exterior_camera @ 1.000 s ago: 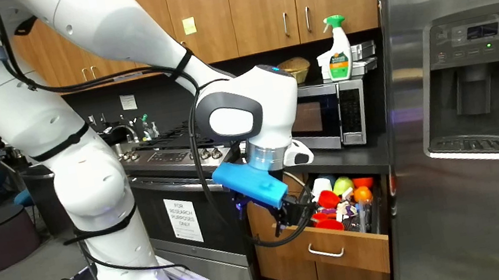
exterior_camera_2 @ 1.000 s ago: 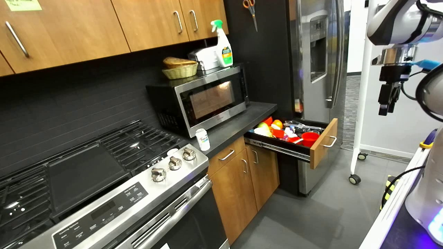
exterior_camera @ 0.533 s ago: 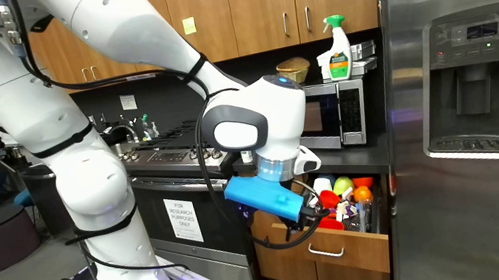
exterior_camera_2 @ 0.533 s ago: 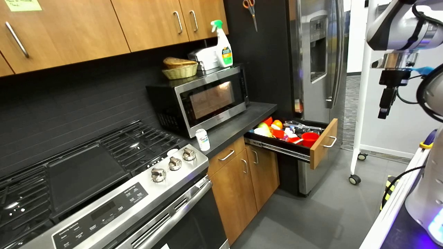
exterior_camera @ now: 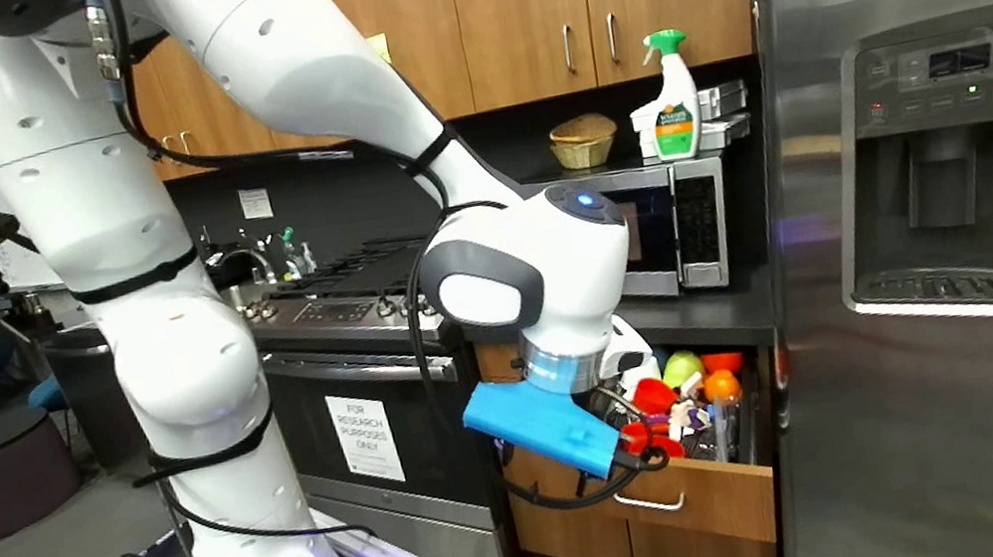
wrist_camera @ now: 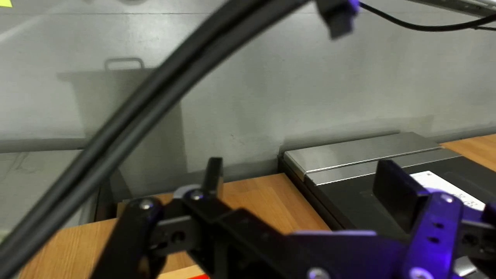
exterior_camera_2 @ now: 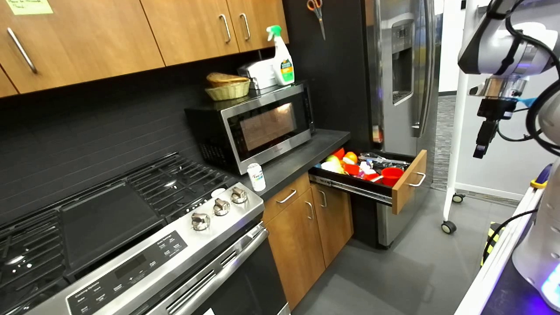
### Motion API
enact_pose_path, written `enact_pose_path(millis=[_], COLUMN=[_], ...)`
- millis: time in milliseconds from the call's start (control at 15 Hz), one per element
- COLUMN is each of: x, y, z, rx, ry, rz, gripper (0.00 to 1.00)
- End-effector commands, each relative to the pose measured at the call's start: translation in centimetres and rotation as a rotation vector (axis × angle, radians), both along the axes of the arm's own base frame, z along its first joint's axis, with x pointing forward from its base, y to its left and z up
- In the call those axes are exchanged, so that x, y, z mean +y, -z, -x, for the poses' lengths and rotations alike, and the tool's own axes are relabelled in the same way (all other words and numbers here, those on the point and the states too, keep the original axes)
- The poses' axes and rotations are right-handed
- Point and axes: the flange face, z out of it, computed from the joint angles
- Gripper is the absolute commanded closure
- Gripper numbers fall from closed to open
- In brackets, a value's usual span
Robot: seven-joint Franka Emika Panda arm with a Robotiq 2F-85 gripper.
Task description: Push in the right drawer below the microwave until its fully closed
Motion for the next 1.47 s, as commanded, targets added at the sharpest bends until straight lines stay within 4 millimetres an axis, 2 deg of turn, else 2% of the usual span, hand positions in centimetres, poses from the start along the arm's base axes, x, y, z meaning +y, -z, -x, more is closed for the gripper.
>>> enact_pose_path(millis=[0, 333, 467, 1400], x=[-1.2, -2.0, -1.4, -1.8], y=[1.5, 2.7, 2.3, 2.5], z=[-0.4, -0.7, -0.5, -0.8], rx=[0.005, 0.003, 0.01, 0.015], ry=[0.012, 0.036, 0.042, 0.045], rz=[0.005, -0.001, -0.012, -0.009], gripper=[0.0, 0.0, 0.0, 0.0])
